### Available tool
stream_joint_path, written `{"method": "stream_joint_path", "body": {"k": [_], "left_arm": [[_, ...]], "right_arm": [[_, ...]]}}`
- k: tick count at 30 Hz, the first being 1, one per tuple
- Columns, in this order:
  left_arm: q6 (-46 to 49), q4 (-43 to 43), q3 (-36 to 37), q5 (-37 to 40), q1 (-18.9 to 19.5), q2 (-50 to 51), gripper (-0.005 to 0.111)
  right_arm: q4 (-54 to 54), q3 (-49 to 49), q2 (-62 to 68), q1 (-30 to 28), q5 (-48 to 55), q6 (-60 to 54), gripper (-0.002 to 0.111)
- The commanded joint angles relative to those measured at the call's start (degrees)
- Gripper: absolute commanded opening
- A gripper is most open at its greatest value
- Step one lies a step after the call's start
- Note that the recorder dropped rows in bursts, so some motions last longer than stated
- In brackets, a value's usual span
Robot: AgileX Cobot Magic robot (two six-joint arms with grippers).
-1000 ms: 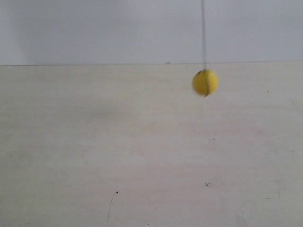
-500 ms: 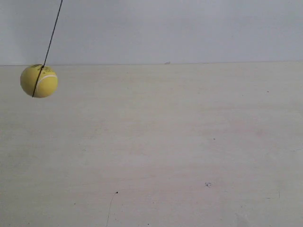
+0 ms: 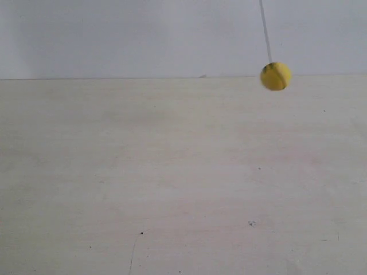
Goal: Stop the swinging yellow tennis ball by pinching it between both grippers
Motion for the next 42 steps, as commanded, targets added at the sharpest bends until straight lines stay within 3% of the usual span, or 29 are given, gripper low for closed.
{"method": "stream_joint_path", "body": {"k": [1,4,7,15,21,27,35,42], "left_arm": [[-23.0,-0.8,0.2,-11.5,-0.2,-0.1,0.005],[-26.7,4.2,0.2,-20.5,-0.2,-0.1,0.005],[-32.1,9.2,-1.2,-21.6,-0.2,0.0,0.005],[-36.3,11.2,-16.6,-24.8,-0.2,19.9,0.005],[-57.1,36.6,-29.3,-25.3,-0.2,36.6,0.005],[-77.2,62.6,-37.8,-31.9,0.0,51.7,0.005],[-76.7,70.2,-38.7,-35.0,0.0,64.3,0.005],[-68.9,72.0,-38.7,-35.0,0.0,73.7,0.005]], "right_arm": [[1.4,0.0,-0.2,0.0,-5.1,3.5,0.000],[1.4,0.0,-0.2,0.0,-10.2,3.6,0.000],[0.6,0.0,-0.2,0.0,-16.2,3.6,0.000],[-8.1,-6.7,2.1,0.0,-29.0,10.5,0.000],[-12.2,-15.2,15.9,0.0,-29.3,9.6,0.000],[-15.0,-20.6,33.4,0.0,-28.7,6.3,0.000],[-32.8,-20.8,57.4,0.0,-30.8,5.3,0.000],[-38.0,-24.4,74.4,0.0,-36.5,3.7,0.000]]}}
